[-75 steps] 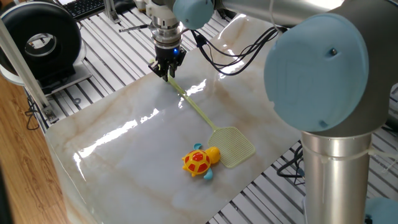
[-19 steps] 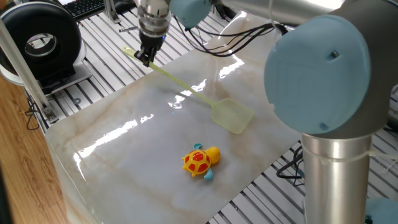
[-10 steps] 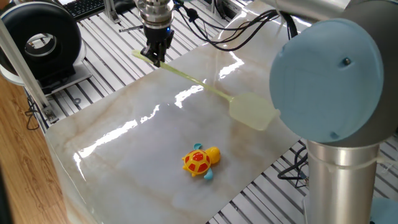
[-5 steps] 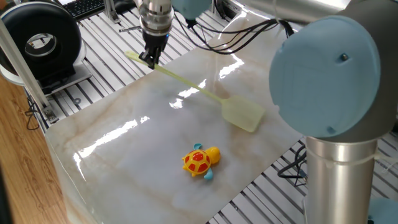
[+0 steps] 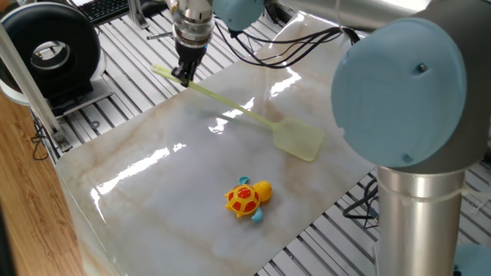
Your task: Swat with a flyswatter
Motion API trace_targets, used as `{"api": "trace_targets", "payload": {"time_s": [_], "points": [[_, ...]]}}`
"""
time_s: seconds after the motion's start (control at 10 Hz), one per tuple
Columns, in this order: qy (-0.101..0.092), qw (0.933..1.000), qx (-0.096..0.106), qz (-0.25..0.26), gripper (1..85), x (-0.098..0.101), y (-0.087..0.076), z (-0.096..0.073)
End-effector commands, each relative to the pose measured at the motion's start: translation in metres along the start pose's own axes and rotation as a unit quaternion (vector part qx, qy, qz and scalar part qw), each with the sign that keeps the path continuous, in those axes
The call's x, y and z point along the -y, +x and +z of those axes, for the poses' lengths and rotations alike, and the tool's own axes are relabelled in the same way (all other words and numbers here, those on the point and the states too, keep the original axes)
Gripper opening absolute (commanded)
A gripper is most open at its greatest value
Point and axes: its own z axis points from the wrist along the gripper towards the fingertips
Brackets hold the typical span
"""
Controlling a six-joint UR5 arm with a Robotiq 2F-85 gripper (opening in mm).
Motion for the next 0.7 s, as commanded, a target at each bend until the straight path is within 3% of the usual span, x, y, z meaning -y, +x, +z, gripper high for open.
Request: {"api": "trace_targets", "payload": {"time_s": [0.0, 0.4, 0.5, 0.6], "points": [[-0.001, 0.9998, -0.018, -0.001, 1.3, -0.001, 0.037, -0.012], [0.019, 0.9994, -0.029, -0.006, 2.3, -0.006, 0.058, 0.011], [0.020, 0.9993, -0.028, -0.013, 32.0, -0.007, 0.057, 0.013], [0.016, 0.9995, -0.023, -0.017, 53.3, -0.009, 0.054, 0.013]]}}
